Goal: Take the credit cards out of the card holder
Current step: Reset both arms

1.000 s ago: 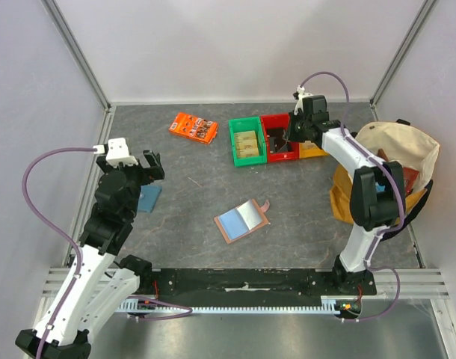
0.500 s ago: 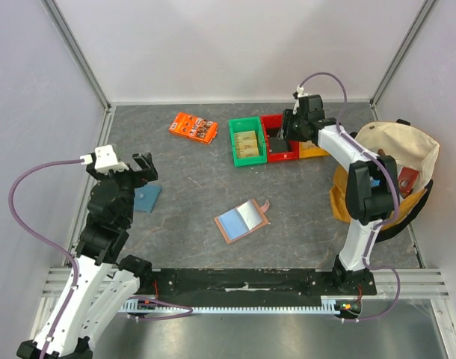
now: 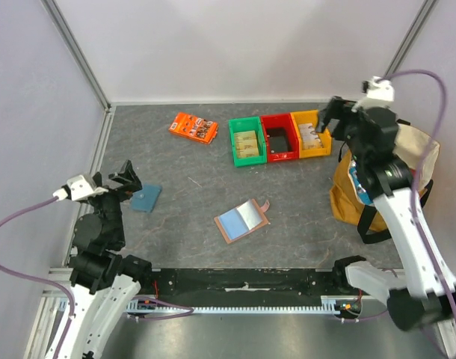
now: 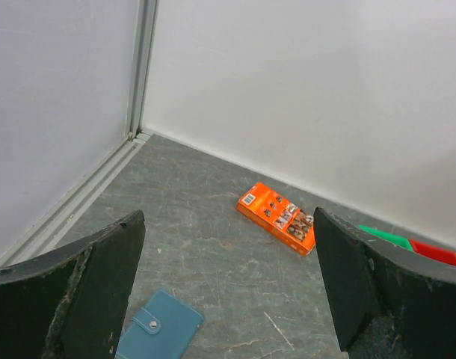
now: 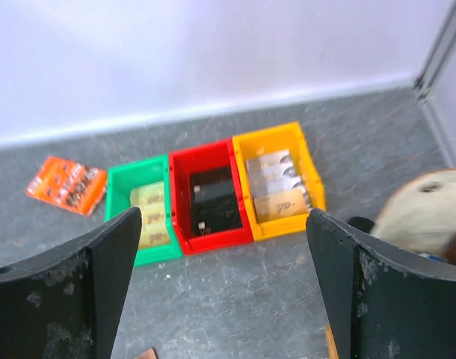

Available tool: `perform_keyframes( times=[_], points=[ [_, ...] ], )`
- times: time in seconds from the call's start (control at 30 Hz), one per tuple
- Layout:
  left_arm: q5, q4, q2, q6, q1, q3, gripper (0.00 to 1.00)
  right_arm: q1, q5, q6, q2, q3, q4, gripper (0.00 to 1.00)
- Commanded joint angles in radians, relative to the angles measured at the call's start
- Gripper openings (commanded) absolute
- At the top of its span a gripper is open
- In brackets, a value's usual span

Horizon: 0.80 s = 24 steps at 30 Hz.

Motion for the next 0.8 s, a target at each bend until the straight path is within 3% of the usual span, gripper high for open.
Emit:
perform_keyframes(
  times=[0.0, 0.37, 0.5, 0.77],
  points=[
    [-0.03, 0.027, -0.098, -0.045, 0.006, -0.029, 0.99, -0.002, 0.131, -0.035, -0.211, -0.084, -0.001, 0.98],
    [0.046, -0.057, -0.368, -0.053, 0.005, -0.067, 0.99, -0.002, 0.238, -0.124, -0.778, -0.45, 0.094, 0.98],
    [0.049, -0.105, -0.373, -0.067, 0.005, -0.077, 0.99, -0.002, 0.253, -0.147, -0.949, -0.565, 0.129, 0.98],
    [0.064, -0.096, -0.376, -0.061, 0.005, -0.09, 0.99, 0.004, 0.335, -0.141, -1.092, -0.688, 0.186, 0.98]
  ],
)
